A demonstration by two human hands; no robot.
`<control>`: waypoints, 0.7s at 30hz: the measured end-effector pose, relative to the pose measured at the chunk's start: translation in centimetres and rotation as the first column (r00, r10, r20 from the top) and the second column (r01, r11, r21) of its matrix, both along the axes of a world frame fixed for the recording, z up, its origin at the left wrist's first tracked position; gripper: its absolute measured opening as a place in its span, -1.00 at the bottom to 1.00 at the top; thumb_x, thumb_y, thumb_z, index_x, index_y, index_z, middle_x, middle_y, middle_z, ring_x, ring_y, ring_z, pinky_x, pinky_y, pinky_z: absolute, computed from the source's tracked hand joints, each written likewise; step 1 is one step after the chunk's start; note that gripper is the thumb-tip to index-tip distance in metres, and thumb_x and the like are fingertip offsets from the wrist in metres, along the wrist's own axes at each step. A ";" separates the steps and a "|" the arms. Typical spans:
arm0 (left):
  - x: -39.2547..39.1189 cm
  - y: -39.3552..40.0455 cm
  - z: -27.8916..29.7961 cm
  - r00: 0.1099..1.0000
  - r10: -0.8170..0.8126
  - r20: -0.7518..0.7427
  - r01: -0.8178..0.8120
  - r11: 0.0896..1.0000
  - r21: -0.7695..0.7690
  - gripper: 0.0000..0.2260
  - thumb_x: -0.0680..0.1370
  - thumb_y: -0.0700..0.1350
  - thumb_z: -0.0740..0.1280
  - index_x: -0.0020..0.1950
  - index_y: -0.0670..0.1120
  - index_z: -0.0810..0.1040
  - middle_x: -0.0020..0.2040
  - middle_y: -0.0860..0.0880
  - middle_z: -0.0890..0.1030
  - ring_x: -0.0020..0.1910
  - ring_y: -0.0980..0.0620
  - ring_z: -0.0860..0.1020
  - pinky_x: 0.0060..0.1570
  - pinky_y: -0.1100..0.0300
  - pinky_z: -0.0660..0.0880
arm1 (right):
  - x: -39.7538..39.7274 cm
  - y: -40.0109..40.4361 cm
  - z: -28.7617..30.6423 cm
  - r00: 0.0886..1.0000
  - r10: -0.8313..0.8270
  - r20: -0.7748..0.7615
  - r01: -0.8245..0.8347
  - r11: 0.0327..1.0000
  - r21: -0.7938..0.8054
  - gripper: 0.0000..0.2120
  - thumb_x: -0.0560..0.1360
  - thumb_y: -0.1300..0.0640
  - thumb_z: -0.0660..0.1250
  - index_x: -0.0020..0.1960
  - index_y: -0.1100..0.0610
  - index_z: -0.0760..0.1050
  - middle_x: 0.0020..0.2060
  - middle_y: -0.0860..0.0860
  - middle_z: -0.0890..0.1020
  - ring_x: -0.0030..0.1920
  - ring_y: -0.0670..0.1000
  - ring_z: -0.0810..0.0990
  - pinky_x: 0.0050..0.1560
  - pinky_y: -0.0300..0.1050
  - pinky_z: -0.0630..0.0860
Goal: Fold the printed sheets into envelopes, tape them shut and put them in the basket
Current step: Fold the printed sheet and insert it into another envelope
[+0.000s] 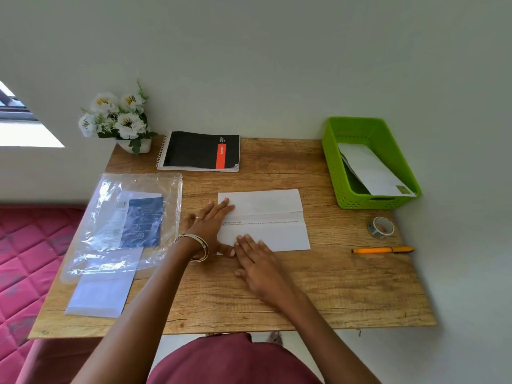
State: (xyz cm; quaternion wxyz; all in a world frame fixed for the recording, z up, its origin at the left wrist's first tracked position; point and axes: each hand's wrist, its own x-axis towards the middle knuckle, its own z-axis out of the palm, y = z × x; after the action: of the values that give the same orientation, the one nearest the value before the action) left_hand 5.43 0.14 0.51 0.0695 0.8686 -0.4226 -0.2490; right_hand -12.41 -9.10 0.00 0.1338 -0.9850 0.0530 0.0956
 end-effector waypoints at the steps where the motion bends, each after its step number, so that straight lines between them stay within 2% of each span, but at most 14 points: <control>1: 0.0 0.0 0.0 1.000 -0.001 -0.007 0.001 1.000 0.000 0.01 0.26 0.26 0.45 0.50 0.17 -0.14 0.51 0.18 -0.22 0.49 0.01 -0.24 0.39 -0.27 -0.16 | -0.5 -0.6 -0.3 1.000 0.006 -0.007 -0.006 1.000 -0.025 -0.32 0.52 -0.21 -0.28 0.54 0.12 -0.16 0.51 -0.01 -0.18 0.50 -0.02 -0.30 0.43 -0.07 -0.38; 4: 0.1 0.1 -0.1 1.000 -0.008 -0.025 0.008 1.000 -0.004 0.02 0.26 0.29 0.44 0.50 0.16 -0.15 0.52 0.16 -0.22 0.49 -0.01 -0.25 0.39 -0.29 -0.19 | -2.7 -2.8 -0.5 0.996 -0.082 -0.025 0.081 0.996 -0.035 -0.29 0.45 -0.29 -0.43 0.49 0.05 -0.31 0.47 -0.06 -0.28 0.44 -0.06 -0.41 0.45 -0.13 -0.38; 8: 0.1 0.2 -0.3 1.000 -0.010 0.005 0.010 1.000 -0.002 0.03 0.25 0.32 0.43 0.49 0.18 -0.16 0.52 0.17 -0.23 0.49 0.01 -0.25 0.40 -0.27 -0.18 | -6.1 -5.8 -0.3 0.963 -0.269 -0.016 0.269 0.963 -0.021 -0.28 0.43 -0.31 -0.51 0.48 0.05 -0.26 0.48 -0.08 -0.21 0.48 -0.09 -0.33 0.41 -0.22 -0.41; 9: 0.1 0.3 -0.3 1.000 -0.012 0.011 0.012 1.000 0.000 0.02 0.26 0.32 0.43 0.49 0.18 -0.17 0.52 0.17 -0.23 0.49 0.01 -0.25 0.40 -0.26 -0.18 | -6.5 -6.3 -0.2 0.954 -0.300 -0.008 0.300 0.954 -0.010 -0.28 0.46 -0.31 -0.49 0.49 0.07 -0.21 0.49 -0.08 -0.16 0.49 -0.10 -0.28 0.42 -0.22 -0.37; 11: 0.0 0.3 -0.2 1.000 -0.020 0.021 0.020 1.000 0.015 0.01 0.28 0.31 0.42 0.50 0.17 -0.18 0.52 0.15 -0.24 0.49 0.01 -0.26 0.40 -0.23 -0.19 | -6.6 -6.7 0.3 0.923 -0.381 0.056 0.378 0.924 0.064 -0.40 0.58 -0.17 -0.21 0.51 0.14 0.03 0.50 -0.01 0.06 0.52 -0.06 -0.07 0.44 -0.23 -0.20; 13: -0.4 0.1 0.1 0.999 -0.030 0.035 0.028 0.999 0.039 0.00 0.31 0.28 0.41 0.50 0.15 -0.20 0.52 0.13 -0.26 0.49 0.00 -0.27 0.40 -0.23 -0.18 | -6.2 -6.6 1.0 0.828 -0.527 0.192 0.501 0.849 0.167 -0.57 0.61 0.06 0.14 0.40 0.24 0.34 0.40 0.11 0.40 0.45 0.06 0.27 0.39 -0.21 0.07; 14: -0.6 0.0 0.3 0.999 -0.032 0.041 0.029 0.998 0.054 0.00 0.32 0.26 0.42 0.51 0.13 -0.20 0.52 0.11 -0.26 0.49 -0.01 -0.28 0.40 -0.23 -0.17 | -5.8 -6.4 1.3 0.751 -0.616 0.237 0.577 0.787 0.220 -0.63 0.58 0.14 0.23 0.33 0.26 0.43 0.31 0.14 0.50 0.36 0.10 0.38 0.33 -0.19 0.20; 17: -1.0 -0.3 0.8 0.998 -0.039 0.046 0.034 0.994 0.103 0.00 0.34 0.22 0.42 0.51 0.10 -0.23 0.52 0.09 -0.28 0.49 -0.03 -0.27 0.39 -0.25 -0.14 | -4.5 -5.7 1.9 0.528 -0.820 0.222 0.751 0.572 0.330 -0.69 0.50 0.16 0.36 0.22 0.23 0.51 0.12 0.14 0.57 0.16 0.13 0.48 0.13 -0.09 0.40; 21: -0.9 -0.4 0.9 0.998 -0.046 0.040 0.040 0.992 0.122 0.02 0.33 0.24 0.42 0.50 0.10 -0.25 0.51 0.09 -0.29 0.49 -0.04 -0.27 0.38 -0.26 -0.12 | -2.8 -5.5 2.3 0.348 -0.934 0.081 0.825 0.346 0.447 -0.70 0.42 0.12 0.46 0.08 0.24 0.56 -0.04 0.13 0.64 0.01 0.13 0.60 -0.01 -0.03 0.55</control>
State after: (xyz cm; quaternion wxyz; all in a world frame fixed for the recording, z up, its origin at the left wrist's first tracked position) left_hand 4.54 -0.26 1.38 0.0022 0.8670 -0.4267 -0.2573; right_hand -15.22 -14.61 2.31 0.3328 -0.7563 0.5433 -0.1486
